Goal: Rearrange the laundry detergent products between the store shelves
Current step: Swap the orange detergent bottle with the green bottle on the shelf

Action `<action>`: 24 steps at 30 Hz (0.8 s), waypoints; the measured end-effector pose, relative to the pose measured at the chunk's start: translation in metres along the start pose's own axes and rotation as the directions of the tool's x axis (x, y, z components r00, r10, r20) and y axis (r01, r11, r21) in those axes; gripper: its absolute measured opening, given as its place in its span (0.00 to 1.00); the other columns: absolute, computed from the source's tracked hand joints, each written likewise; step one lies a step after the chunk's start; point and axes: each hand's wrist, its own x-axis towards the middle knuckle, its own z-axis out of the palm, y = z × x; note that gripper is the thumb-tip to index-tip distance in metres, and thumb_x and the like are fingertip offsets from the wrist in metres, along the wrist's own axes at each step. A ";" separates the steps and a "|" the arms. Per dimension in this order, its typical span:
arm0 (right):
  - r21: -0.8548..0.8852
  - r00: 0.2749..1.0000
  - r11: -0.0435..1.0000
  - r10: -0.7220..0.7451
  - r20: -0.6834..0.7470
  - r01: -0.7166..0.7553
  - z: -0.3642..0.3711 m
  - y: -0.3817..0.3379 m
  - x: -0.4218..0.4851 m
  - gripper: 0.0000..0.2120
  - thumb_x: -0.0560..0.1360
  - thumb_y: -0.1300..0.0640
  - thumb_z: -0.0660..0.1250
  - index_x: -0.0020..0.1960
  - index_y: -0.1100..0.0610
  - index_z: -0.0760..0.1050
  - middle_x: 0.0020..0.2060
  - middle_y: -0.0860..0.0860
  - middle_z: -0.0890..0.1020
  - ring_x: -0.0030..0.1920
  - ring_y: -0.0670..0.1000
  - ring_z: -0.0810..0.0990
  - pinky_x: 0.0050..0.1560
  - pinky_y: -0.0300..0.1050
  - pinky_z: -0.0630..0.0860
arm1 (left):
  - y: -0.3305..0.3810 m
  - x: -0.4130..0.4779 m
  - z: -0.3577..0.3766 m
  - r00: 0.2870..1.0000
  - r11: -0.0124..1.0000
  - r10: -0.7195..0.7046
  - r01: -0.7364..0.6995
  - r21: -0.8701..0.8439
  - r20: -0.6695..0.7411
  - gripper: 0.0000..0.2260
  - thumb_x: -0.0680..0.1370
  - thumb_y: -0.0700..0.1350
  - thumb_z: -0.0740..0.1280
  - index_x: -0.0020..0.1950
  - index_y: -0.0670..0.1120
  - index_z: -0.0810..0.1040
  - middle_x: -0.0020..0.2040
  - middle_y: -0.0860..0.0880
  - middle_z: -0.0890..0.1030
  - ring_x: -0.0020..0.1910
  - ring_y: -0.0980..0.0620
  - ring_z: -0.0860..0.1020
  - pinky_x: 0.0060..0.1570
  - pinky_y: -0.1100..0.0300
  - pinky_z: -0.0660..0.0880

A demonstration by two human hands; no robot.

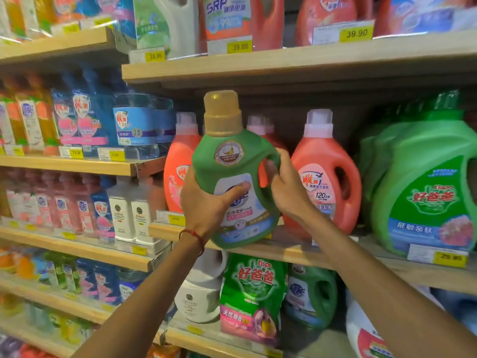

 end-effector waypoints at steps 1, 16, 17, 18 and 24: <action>0.005 1.000 1.000 0.006 -0.019 -0.006 0.002 -0.001 -0.002 0.15 0.87 0.59 0.56 0.73 0.59 0.67 0.66 0.57 0.77 0.68 0.55 0.76 0.71 0.59 0.71 | -0.002 0.002 -0.002 1.000 1.000 0.005 -0.005 -0.014 0.026 0.33 0.60 0.56 0.86 0.61 0.51 0.79 0.55 0.54 0.86 0.54 0.53 0.85 0.55 0.46 0.83; -0.112 0.908 0.977 -0.209 -0.364 0.180 -0.028 -0.031 -0.068 0.14 0.84 0.54 0.59 0.67 0.57 0.73 0.51 0.40 0.80 0.51 0.34 0.78 0.56 0.32 0.72 | 0.047 -0.009 -0.017 0.927 0.984 0.031 0.038 -0.174 0.374 0.32 0.67 0.45 0.83 0.67 0.42 0.77 0.59 0.48 0.86 0.57 0.49 0.85 0.55 0.55 0.82; -0.110 0.905 0.978 -0.207 -0.373 0.178 -0.031 -0.031 -0.076 0.14 0.84 0.54 0.58 0.66 0.58 0.74 0.52 0.44 0.80 0.53 0.41 0.79 0.59 0.41 0.75 | 0.049 -0.015 -0.016 0.921 0.985 0.019 0.050 -0.168 0.389 0.30 0.67 0.45 0.83 0.66 0.43 0.78 0.58 0.49 0.86 0.57 0.49 0.85 0.54 0.56 0.82; -0.107 0.905 0.979 -0.202 -0.375 0.174 -0.034 -0.030 -0.084 0.14 0.84 0.55 0.59 0.65 0.60 0.74 0.53 0.48 0.81 0.54 0.49 0.80 0.61 0.52 0.76 | 0.051 -0.023 -0.015 0.913 0.985 0.008 0.064 -0.160 0.409 0.28 0.67 0.45 0.83 0.65 0.45 0.79 0.58 0.50 0.86 0.56 0.50 0.85 0.54 0.57 0.82; -0.090 0.947 0.992 -0.112 -0.301 0.089 -0.065 -0.008 -0.144 0.13 0.86 0.57 0.59 0.68 0.61 0.73 0.55 0.49 0.82 0.56 0.49 0.80 0.60 0.49 0.76 | 0.052 -0.075 -0.007 0.835 0.977 -0.116 0.195 -0.091 0.539 0.27 0.67 0.47 0.83 0.64 0.47 0.80 0.57 0.49 0.87 0.55 0.48 0.86 0.52 0.54 0.83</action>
